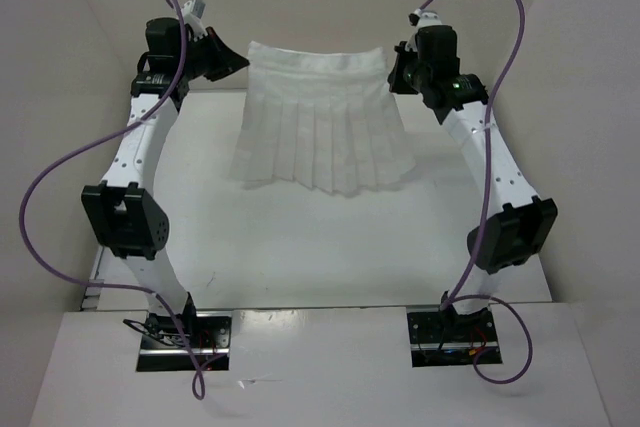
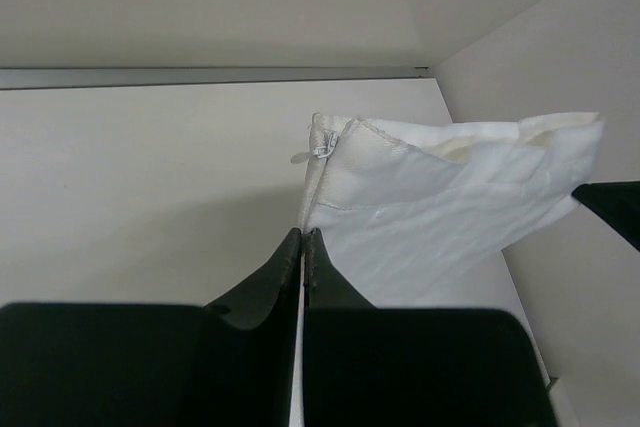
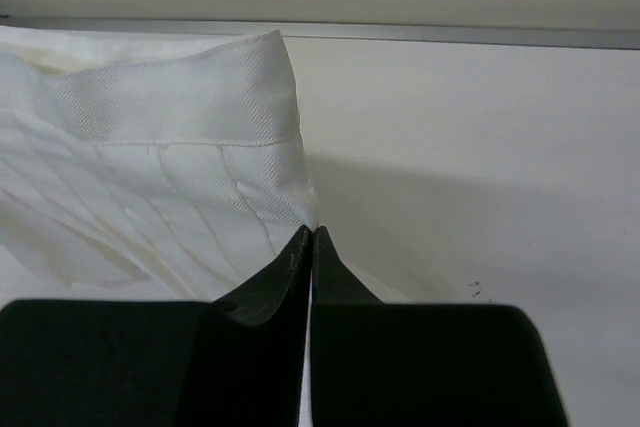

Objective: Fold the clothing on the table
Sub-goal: Fold the skirt

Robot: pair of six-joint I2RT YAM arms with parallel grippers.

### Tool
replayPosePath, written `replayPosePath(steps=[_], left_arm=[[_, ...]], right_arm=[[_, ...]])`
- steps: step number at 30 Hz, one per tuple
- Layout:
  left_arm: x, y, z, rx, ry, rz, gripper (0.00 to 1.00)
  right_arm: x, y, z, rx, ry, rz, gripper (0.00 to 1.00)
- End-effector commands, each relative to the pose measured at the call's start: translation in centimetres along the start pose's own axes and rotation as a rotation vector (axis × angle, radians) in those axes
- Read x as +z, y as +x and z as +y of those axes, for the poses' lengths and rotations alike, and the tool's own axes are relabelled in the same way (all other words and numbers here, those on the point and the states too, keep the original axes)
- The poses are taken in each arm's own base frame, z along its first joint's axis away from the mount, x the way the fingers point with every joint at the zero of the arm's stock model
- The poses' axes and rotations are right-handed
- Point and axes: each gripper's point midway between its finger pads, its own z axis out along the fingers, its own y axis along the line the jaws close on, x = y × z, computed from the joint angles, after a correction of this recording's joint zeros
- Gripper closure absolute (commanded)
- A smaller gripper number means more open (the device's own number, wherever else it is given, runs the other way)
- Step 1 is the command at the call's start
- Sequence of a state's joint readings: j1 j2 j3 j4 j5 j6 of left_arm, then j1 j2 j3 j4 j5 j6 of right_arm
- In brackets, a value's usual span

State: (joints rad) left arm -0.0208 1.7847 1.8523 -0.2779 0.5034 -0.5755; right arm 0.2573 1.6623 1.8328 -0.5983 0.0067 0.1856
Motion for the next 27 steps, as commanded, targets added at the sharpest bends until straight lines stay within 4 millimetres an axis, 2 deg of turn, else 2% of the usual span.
replayPosePath(steps=[1,2,3,4,5,6,7,8,10,11,12,14,15,16,17,18,19,20,21,22,23,24,25,26,27], left_arm=[[1.3,-2.8,0.0,0.054,0.018,-0.027,1.0],[0.9,-4.6,-1.2,0.076,0.035,-0.059,1.0],[0.9,-5.2,-1.6,0.083,0.04,-0.068,1.0],[1.5,-5.3,-1.2,0.09,0.037,-0.063,1.0],[1.5,-5.5,-1.3,0.086,0.034,-0.057,1.0],[0.9,-6.9,-2.4,0.107,0.05,-0.088,1.0],[0.9,-7.1,-2.7,0.119,0.061,-0.085,1.0],[1.1,-6.8,-2.4,0.11,0.055,-0.072,1.0],[0.9,-6.5,-2.6,0.118,0.06,-0.061,1.0],[0.8,-6.0,-2.3,0.12,0.054,-0.049,1.0],[1.1,-5.3,-2.4,0.118,0.053,-0.04,1.0],[1.5,-2.4,-1.2,0.094,0.042,0.003,1.0],[1.6,-1.0,-1.1,0.088,0.044,0.022,1.0],[0.7,-1.1,-1.7,0.083,0.048,-0.006,1.0],[0.5,0.4,-1.7,0.063,0.05,0.012,1.0],[-0.1,4.0,-0.1,0.007,0.012,0.063,1.0],[-0.5,5.0,0.1,-0.026,0.018,0.051,1.0],[-1.0,6.9,0.0,-0.052,0.019,0.072,1.0],[-2.6,10.4,1.2,-0.097,-0.018,0.11,1.0],[-3.0,12.2,0.7,-0.107,-0.018,0.124,1.0],[-3.8,13.7,0.8,-0.121,-0.034,0.139,1.0],[-5.3,14.4,0.2,-0.117,-0.043,0.135,1.0],[-6.1,16.0,0.7,-0.131,-0.088,0.16,1.0],[-7.0,18.8,1.5,-0.173,-0.12,0.207,1.0],[-8.3,19.2,0.6,-0.17,-0.112,0.196,1.0]], right_arm=[[-0.9,-6.5,-0.5,-0.027,0.068,-0.156,1.0],[0.2,-6.6,-0.7,-0.037,0.081,-0.144,1.0],[0.2,-7.3,-0.8,-0.036,0.089,-0.155,1.0],[-1.2,-9.6,-0.5,-0.043,0.091,-0.2,1.0],[0.0,-9.3,-0.2,-0.047,0.095,-0.18,1.0],[0.0,-9.7,-0.2,-0.057,0.095,-0.183,1.0],[-0.6,-10.7,-0.1,-0.055,0.102,-0.208,1.0],[-0.6,-10.7,-0.1,-0.055,0.102,-0.208,1.0],[1.0,-8.2,-0.4,-0.062,0.097,-0.136,1.0],[1.3,-7.6,-0.4,-0.051,0.097,-0.13,1.0],[1.9,-5.1,-0.8,-0.056,0.1,-0.072,1.0],[2.2,-3.2,-1.0,-0.045,0.091,-0.053,1.0],[2.2,-0.3,-1.4,-0.038,0.093,0.005,1.0],[2.2,0.9,-1.5,-0.019,0.088,0.024,1.0],[1.9,2.3,-1.4,-0.007,0.074,0.055,1.0],[2.3,5.6,-1.9,0.001,0.079,0.124,1.0],[0.9,5.8,-1.6,0.034,0.071,0.12,1.0],[0.7,8.9,-1.5,0.044,0.057,0.187,1.0],[-0.1,10.3,-1.1,0.049,0.054,0.217,1.0],[-1.8,10.6,-0.7,0.073,0.046,0.213,1.0],[-2.7,11.9,-0.4,0.082,0.044,0.239,1.0],[-3.5,15.7,-0.1,0.085,0.05,0.327,1.0],[-4.4,16.9,0.1,0.1,0.05,0.35,1.0],[-5.9,17.4,1.0,0.139,0.025,0.354,1.0],[-6.7,20.4,1.3,0.149,0.021,0.419,1.0]])
